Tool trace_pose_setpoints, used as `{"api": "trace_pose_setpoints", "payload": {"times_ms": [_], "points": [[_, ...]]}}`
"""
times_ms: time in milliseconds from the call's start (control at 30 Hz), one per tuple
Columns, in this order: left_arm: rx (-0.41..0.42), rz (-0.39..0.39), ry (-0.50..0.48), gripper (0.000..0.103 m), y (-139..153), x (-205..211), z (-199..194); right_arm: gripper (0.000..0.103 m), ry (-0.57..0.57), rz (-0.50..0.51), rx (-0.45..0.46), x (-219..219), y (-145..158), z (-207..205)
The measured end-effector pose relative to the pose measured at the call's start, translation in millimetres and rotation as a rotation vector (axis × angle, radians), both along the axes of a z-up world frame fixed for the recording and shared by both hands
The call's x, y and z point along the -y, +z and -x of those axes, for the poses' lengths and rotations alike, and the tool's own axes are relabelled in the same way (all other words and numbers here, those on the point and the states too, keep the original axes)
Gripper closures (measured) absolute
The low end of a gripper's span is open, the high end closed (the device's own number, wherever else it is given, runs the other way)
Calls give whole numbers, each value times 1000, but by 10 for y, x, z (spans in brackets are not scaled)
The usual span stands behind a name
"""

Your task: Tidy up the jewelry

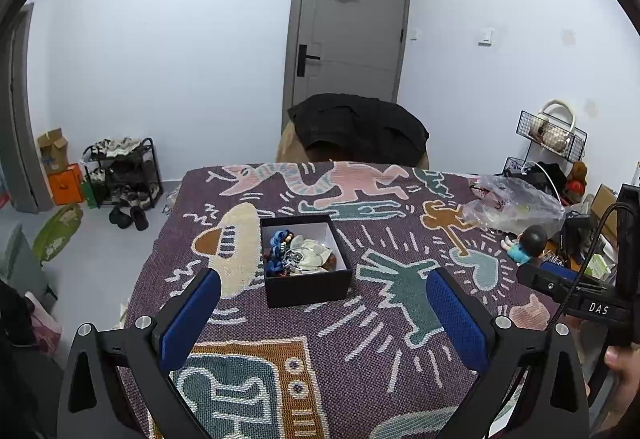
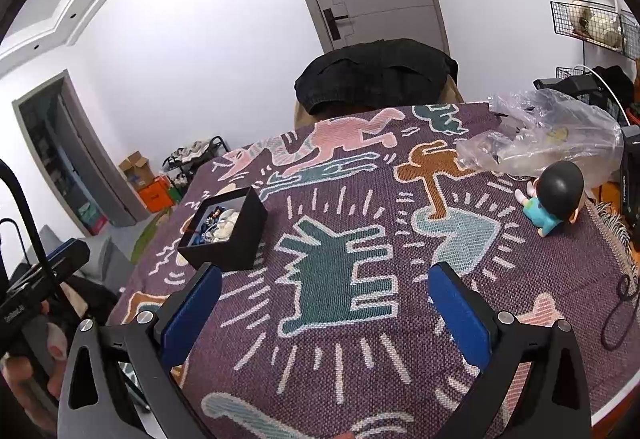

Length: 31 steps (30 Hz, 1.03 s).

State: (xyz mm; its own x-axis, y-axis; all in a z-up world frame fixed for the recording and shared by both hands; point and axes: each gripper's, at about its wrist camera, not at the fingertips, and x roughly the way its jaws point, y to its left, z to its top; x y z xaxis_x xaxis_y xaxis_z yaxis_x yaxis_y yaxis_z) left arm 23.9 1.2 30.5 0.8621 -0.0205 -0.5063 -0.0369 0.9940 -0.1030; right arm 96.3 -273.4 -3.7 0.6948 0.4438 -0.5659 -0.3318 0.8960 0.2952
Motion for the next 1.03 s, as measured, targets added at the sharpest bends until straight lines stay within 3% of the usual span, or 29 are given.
{"api": "trace_pose_setpoints", "payload": {"times_ms": [1033], "points": [[-16,13,-6,0,-48,4,-42,0,8,9,-20,-19,-63,-23]]}}
